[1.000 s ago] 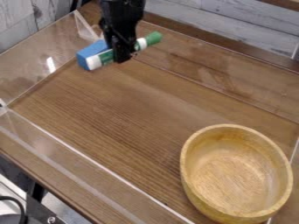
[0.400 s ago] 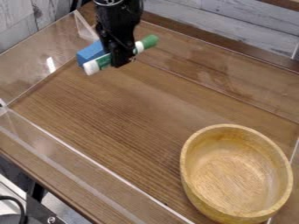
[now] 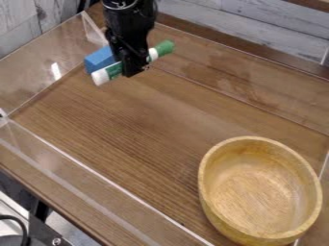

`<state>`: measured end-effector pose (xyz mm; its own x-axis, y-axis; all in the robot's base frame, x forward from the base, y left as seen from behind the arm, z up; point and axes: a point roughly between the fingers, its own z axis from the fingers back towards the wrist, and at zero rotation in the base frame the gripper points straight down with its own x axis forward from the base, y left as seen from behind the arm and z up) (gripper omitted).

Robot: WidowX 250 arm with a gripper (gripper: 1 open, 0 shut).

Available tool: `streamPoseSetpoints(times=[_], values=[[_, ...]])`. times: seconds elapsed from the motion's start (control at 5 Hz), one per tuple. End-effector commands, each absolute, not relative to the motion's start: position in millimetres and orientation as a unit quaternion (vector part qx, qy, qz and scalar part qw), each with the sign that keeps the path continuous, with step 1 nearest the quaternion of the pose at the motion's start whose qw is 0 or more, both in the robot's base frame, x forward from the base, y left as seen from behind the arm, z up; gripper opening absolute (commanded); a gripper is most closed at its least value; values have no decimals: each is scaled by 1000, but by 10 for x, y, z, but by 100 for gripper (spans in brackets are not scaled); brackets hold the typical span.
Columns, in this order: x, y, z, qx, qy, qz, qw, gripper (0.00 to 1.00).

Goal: Put the green marker in the brown bowl

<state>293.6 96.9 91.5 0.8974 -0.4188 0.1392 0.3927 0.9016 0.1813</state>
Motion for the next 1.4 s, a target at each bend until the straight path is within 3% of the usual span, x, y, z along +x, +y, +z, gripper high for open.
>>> streamPoseSetpoints(times=[0.0,1.2], values=[[2976,1001,1136,91,-121,-201,968,0],[2951,1003,1138,80,-124,-175,973,0]])
